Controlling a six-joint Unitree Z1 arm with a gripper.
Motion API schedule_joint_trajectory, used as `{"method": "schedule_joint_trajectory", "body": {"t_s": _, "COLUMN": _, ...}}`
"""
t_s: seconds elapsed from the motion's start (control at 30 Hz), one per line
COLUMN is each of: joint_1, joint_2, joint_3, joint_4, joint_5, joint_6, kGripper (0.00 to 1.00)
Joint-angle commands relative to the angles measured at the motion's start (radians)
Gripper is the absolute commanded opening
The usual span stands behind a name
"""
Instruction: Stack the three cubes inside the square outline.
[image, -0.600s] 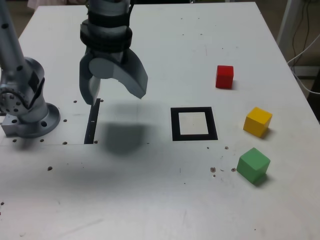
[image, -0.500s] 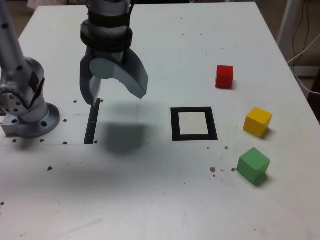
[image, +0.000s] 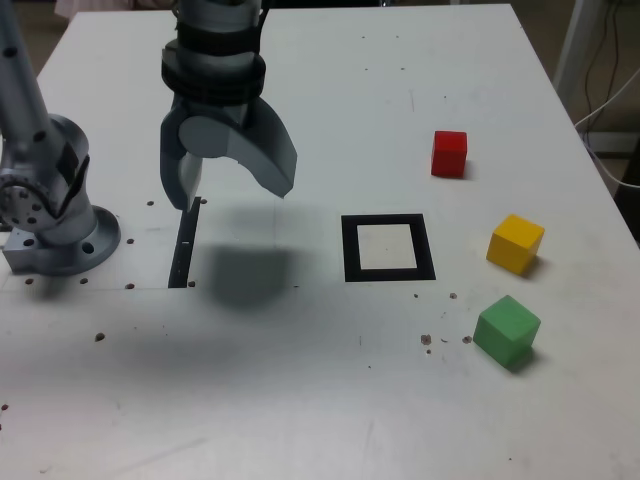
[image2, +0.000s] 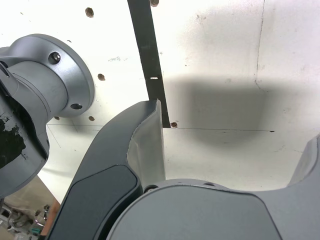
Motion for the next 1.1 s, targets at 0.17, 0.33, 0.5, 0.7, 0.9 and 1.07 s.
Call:
{"method": "schedule_joint_trajectory", "body": {"t_s": 0.17, "joint_1": 0.002, "joint_2": 0.045, "joint_3": -0.04, "joint_4": -0.012, "joint_5": 0.009, "joint_6": 0.002, "kGripper": 0.99}}
{"method": "schedule_joint_trajectory", "body": {"t_s": 0.33, "joint_1": 0.004, "joint_2": 0.093, "joint_3": -0.109, "joint_4": -0.014, "joint_5": 0.027, "joint_6": 0.003, "kGripper": 0.99}}
{"method": "schedule_joint_trajectory", "body": {"t_s": 0.5, "joint_1": 0.022, "joint_2": 0.136, "joint_3": -0.195, "joint_4": 0.0, "joint_5": 0.037, "joint_6": 0.018, "kGripper": 0.99}}
{"method": "schedule_joint_trajectory", "body": {"t_s": 0.7, "joint_1": 0.074, "joint_2": 0.18, "joint_3": -0.271, "joint_4": 0.014, "joint_5": 0.055, "joint_6": 0.047, "kGripper": 0.99}}
{"method": "schedule_joint_trajectory", "body": {"t_s": 0.9, "joint_1": 0.13, "joint_2": 0.241, "joint_3": -0.358, "joint_4": 0.025, "joint_5": 0.071, "joint_6": 0.088, "kGripper": 0.99}}
{"method": "schedule_joint_trajectory", "body": {"t_s": 1.07, "joint_1": 0.171, "joint_2": 0.302, "joint_3": -0.454, "joint_4": 0.047, "joint_5": 0.085, "joint_6": 0.126, "kGripper": 0.99}}
